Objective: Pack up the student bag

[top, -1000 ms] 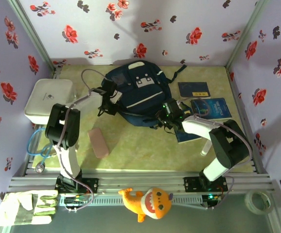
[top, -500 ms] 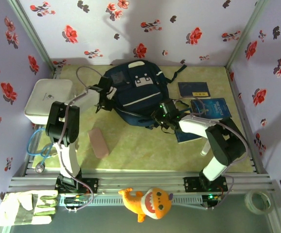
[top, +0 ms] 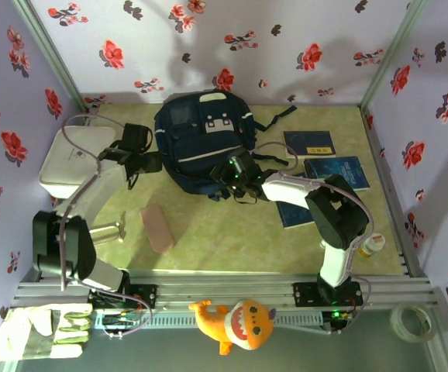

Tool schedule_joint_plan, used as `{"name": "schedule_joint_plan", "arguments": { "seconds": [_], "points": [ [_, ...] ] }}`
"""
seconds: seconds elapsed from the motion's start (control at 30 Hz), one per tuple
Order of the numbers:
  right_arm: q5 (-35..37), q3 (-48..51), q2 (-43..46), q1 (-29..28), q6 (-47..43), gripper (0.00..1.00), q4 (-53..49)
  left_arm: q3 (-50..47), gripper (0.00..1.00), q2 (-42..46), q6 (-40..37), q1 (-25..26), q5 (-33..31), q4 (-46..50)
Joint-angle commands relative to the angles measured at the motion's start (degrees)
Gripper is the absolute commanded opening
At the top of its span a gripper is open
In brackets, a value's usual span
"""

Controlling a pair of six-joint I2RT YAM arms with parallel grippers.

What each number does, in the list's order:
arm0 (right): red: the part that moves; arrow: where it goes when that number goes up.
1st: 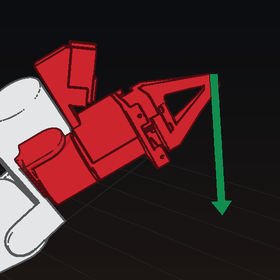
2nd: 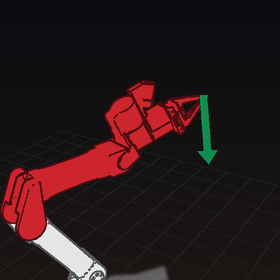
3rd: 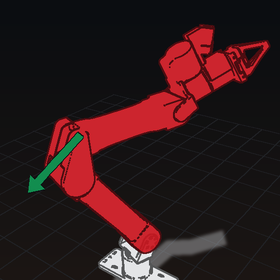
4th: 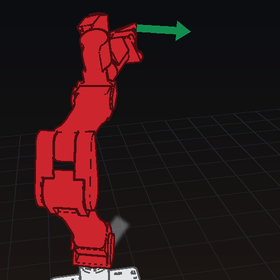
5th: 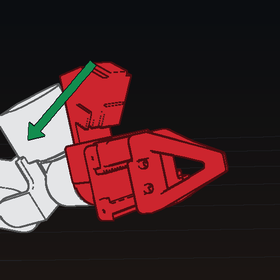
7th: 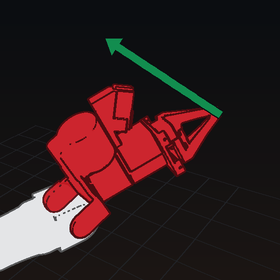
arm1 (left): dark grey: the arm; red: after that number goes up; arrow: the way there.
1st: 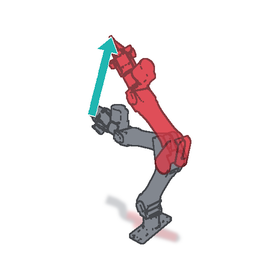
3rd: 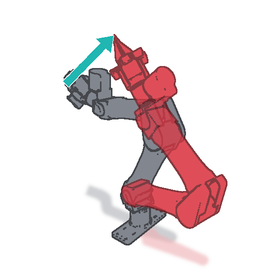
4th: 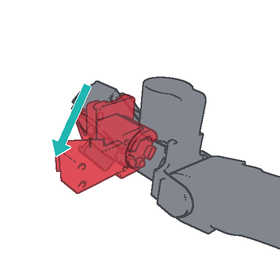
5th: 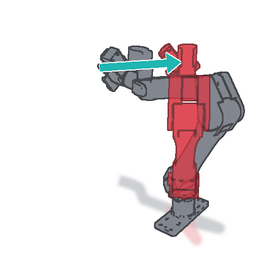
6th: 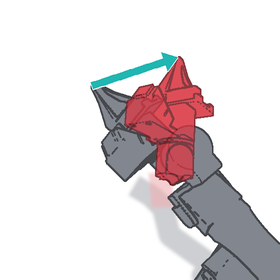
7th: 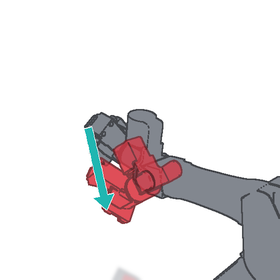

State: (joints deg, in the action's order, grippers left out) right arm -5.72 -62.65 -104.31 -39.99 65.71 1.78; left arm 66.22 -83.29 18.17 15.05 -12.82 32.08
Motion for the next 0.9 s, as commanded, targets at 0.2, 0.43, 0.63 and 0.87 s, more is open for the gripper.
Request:
{"name": "schedule_joint_plan", "arguments": {
  "seconds": [0.2,0.43,0.63,0.87],
  "points": [
    [17.6,4.6,18.8,3.1,-15.3,0.9,-17.8,-2.6,0.91,12.5,2.7,0.1,6.8,4.9],
    [25.8,13.4,27.6,10.3,-18.7,0.94,-26.8,-5.0,1.0,16.2,-0.4,0.0,8.6,3.7],
    [17.4,19.7,28.3,17.5,-19.3,0.94,-23.0,-6.3,1.0,17.1,-0.7,0.0,11.6,1.8],
    [12.4,17.9,21.3,19.3,-20.4,0.93,-21.1,-6.7,1.0,17.0,-1.3,0.0,12.9,1.4]
  ]
}}
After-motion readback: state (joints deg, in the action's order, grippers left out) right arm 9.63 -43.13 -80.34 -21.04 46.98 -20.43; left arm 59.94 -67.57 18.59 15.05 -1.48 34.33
